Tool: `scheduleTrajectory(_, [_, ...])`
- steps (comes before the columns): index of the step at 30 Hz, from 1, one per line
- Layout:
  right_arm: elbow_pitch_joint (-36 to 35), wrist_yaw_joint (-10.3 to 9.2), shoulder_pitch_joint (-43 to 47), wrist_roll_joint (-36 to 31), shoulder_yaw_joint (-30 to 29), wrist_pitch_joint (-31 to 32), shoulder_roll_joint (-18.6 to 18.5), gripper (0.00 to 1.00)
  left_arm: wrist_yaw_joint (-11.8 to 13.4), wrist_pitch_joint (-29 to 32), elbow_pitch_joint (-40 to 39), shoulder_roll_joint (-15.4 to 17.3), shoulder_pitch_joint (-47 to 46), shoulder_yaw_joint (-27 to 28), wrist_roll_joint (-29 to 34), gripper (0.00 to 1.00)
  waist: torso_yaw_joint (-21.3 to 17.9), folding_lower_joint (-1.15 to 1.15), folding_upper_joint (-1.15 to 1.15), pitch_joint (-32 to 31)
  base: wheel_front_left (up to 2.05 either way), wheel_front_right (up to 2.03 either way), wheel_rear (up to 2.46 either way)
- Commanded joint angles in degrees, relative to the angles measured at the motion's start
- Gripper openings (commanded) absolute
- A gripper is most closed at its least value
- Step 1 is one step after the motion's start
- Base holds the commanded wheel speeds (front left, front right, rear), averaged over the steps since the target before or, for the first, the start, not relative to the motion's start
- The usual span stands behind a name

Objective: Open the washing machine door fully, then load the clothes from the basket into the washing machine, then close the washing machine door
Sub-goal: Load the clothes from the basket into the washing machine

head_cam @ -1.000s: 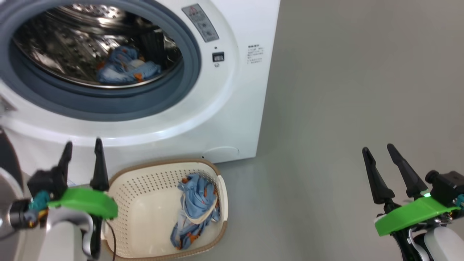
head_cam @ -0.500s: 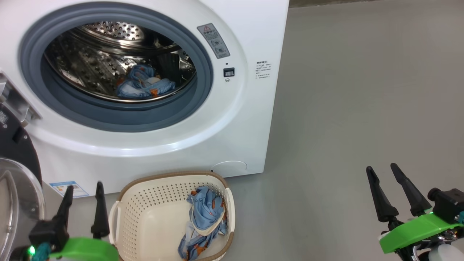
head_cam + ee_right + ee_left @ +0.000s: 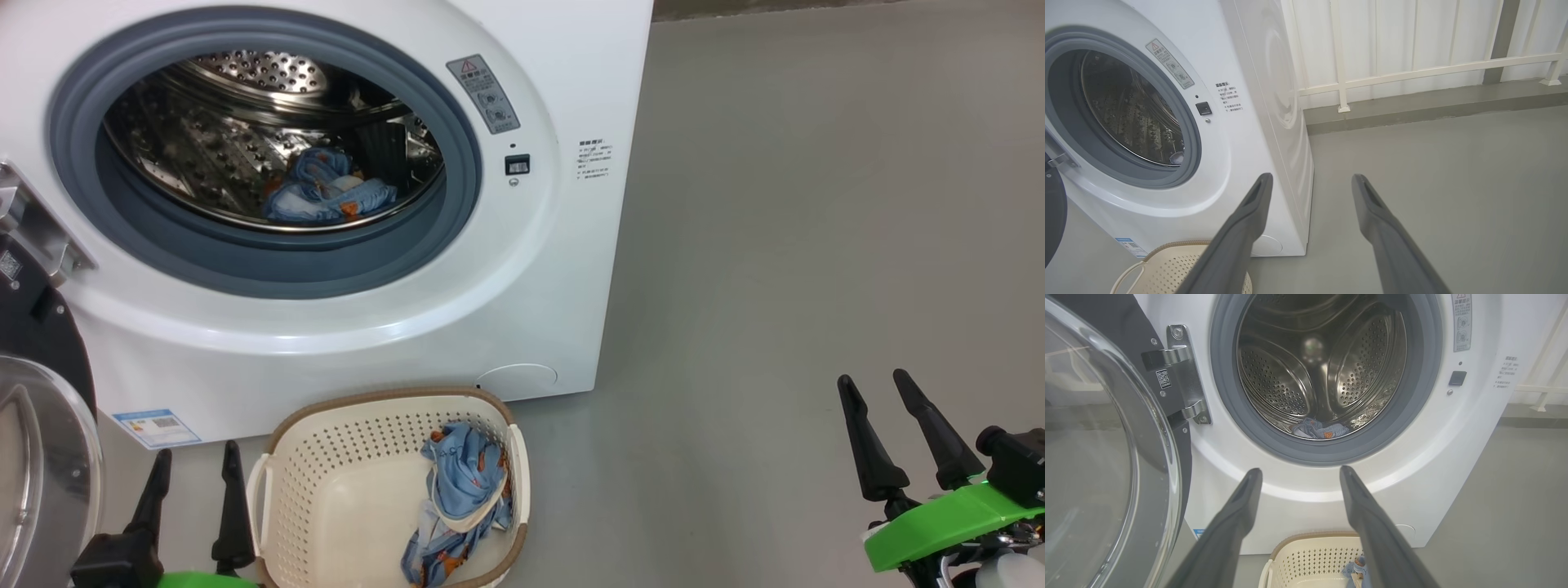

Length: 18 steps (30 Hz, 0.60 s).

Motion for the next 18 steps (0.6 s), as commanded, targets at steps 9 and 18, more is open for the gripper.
scheduleTrajectory(9, [-1.77, 0.25, -0.21, -0.92, 0.59, -0.45, -1.10, 1.00, 0.23, -0.37, -1.22, 0.70, -0.66, 1.12, -0.22, 1.00, -0.59, 0.00, 0.00, 0.81, 0.00, 0.00, 0.00])
scheduleTrajectory(18, [-3.02, 0.25, -2.45, -1.19, 0.38, -0.45, -0.18, 1.00, 0.03, -0.37, 3.47, 0.12, -2.33, -0.81, -1.29, 1.00, -1.21, 0.00, 0.00, 5.50, 0.00, 0.00, 0.00])
